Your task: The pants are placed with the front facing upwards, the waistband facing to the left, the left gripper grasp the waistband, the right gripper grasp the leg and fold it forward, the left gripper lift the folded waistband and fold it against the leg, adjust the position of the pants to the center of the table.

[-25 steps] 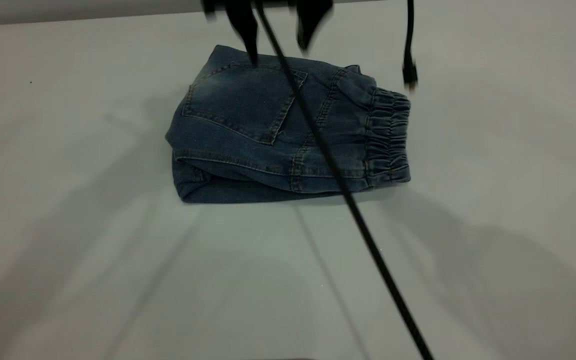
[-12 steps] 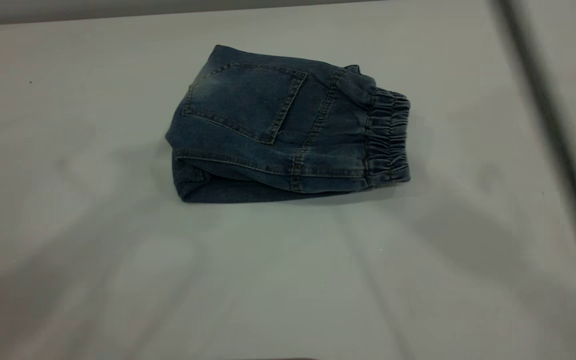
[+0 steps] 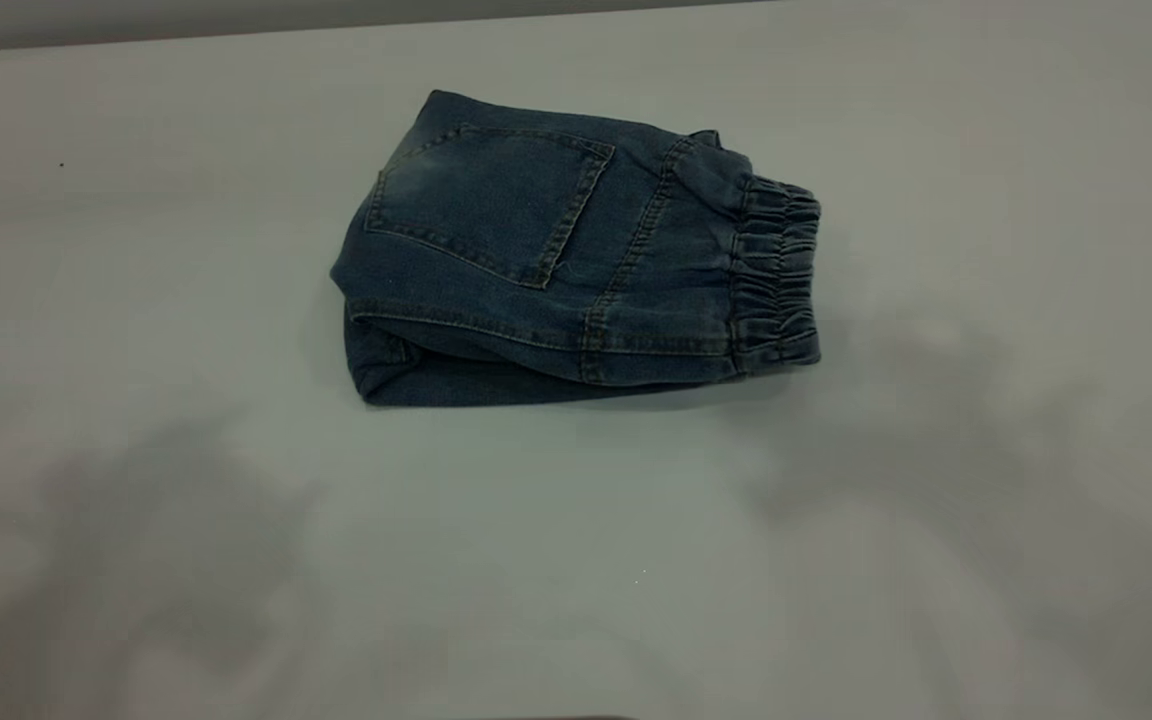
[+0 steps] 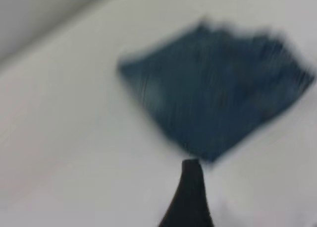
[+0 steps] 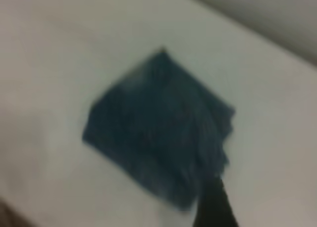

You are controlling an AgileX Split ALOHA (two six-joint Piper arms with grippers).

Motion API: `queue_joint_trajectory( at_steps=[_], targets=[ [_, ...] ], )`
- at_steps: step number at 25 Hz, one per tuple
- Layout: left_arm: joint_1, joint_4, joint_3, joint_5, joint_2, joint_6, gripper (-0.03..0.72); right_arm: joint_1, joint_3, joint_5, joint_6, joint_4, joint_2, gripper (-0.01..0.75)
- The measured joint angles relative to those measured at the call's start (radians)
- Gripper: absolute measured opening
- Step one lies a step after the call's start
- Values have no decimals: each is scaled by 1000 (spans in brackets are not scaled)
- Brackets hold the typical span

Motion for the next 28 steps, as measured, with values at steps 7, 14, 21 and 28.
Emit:
queue_joint_trajectory(
  at_steps=[7, 14, 21, 28],
  targets=[
    [0, 109, 60, 270, -8, -119, 556, 0, 535, -6, -11, 5, -287, 374],
    [0, 83, 151, 295, -10, -124, 554, 0, 966, -34, 7, 58, -555, 374],
    [0, 25, 255, 295, -13, -126, 553, 0, 1205, -48, 9, 65, -869, 374],
    [0, -34, 347, 295, -13, -126, 553, 0, 1317, -134, 9, 71, -1158, 373]
  ],
)
